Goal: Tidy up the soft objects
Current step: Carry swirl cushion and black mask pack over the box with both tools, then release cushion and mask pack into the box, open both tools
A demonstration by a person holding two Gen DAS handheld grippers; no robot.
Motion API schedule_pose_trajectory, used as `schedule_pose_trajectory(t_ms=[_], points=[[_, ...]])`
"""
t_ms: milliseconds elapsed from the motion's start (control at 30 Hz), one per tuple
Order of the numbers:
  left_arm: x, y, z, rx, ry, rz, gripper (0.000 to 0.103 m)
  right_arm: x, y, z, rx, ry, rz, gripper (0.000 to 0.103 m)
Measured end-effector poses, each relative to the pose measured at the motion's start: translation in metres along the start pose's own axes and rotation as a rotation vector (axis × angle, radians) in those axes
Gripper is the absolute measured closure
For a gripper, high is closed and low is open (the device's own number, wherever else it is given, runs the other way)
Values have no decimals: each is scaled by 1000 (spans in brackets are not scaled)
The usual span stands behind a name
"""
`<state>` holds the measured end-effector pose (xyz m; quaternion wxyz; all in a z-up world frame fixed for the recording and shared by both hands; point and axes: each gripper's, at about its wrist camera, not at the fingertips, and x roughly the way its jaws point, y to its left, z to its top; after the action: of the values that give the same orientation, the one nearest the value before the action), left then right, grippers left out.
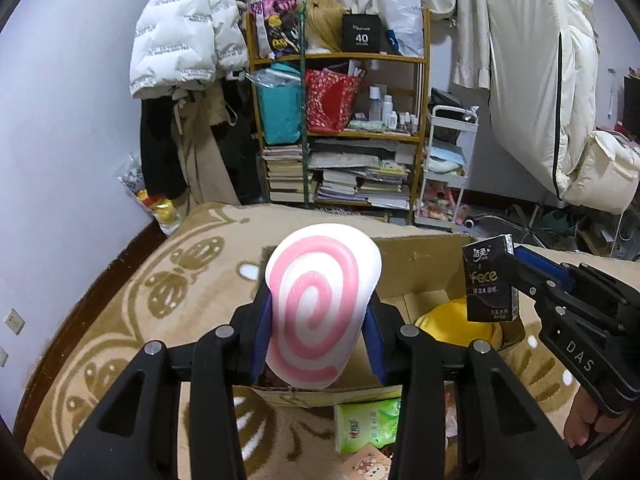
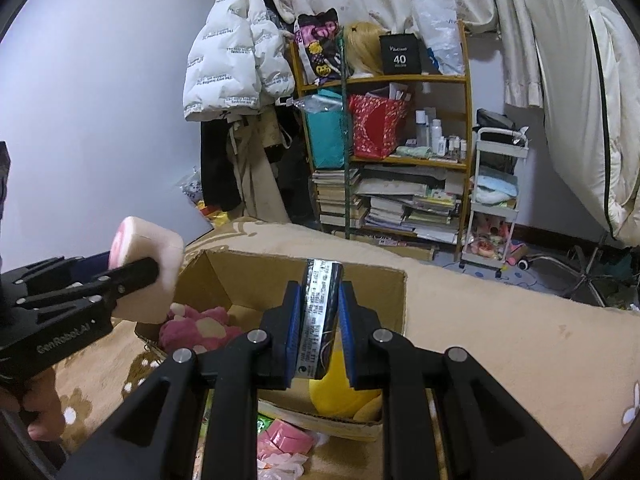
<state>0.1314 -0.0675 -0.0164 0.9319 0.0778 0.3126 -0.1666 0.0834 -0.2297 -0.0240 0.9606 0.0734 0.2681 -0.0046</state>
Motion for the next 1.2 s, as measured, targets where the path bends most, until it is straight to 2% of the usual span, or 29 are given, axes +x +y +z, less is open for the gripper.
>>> schedule_pose_trajectory(t_ms=[300,367,433,533,667,700,800,1033,1067,1133,1167,1200], points=[[13,-9,-7,14,35,-26,63,6,-7,-8,48,40,32,83],[16,-10,-8,11,47,-17,58,7,-7,-9,49,49,39,83],[18,-12,-9,23,57,-3,48,9,-6,-10,49,59,39,82],[17,-16,-12,66,40,36,46,10,-5,-12,50,72,44,81],[18,-14,-12,54,61,26,39,12,-6,-13,53,85,38,81],[18,-13,-12,48,66,27,39,11,-6,-14,56,87,37,79],[21,-10,-13,44,88,32,38,10,-9,-14,70,85,35,65],[26,2,-16,19,142,61,38,6,-12,-16,92,96,27,61],[26,3,-16,15,147,61,38,6,-12,-16,93,98,26,59],[24,6,-16,4,163,61,38,2,-12,-16,96,97,24,47],[23,7,-16,0,167,59,37,0,-12,-16,95,96,26,46],[21,7,-16,-3,172,57,32,-2,-11,-15,92,96,24,44]])
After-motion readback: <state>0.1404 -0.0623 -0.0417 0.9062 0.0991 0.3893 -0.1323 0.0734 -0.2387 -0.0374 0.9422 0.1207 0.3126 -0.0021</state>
